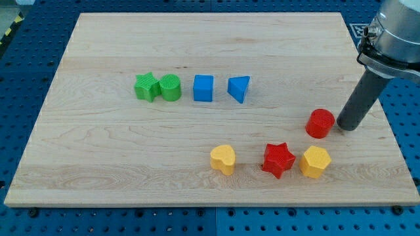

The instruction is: Move the red circle to the bottom left side of the blue triangle

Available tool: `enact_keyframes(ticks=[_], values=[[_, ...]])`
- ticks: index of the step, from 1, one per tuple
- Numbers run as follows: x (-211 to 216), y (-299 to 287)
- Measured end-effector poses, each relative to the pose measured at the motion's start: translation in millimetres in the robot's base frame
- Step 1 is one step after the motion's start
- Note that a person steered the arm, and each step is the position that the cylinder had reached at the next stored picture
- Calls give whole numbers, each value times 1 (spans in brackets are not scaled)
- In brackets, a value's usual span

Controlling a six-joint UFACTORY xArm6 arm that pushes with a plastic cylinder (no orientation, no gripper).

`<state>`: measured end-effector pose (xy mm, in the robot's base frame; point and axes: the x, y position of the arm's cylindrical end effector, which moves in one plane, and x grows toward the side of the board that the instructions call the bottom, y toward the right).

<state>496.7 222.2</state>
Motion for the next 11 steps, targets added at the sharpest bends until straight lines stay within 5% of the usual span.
enact_keyframes(ticks=[4, 7, 11], values=[[12, -13], [-2, -118], [-25, -170]])
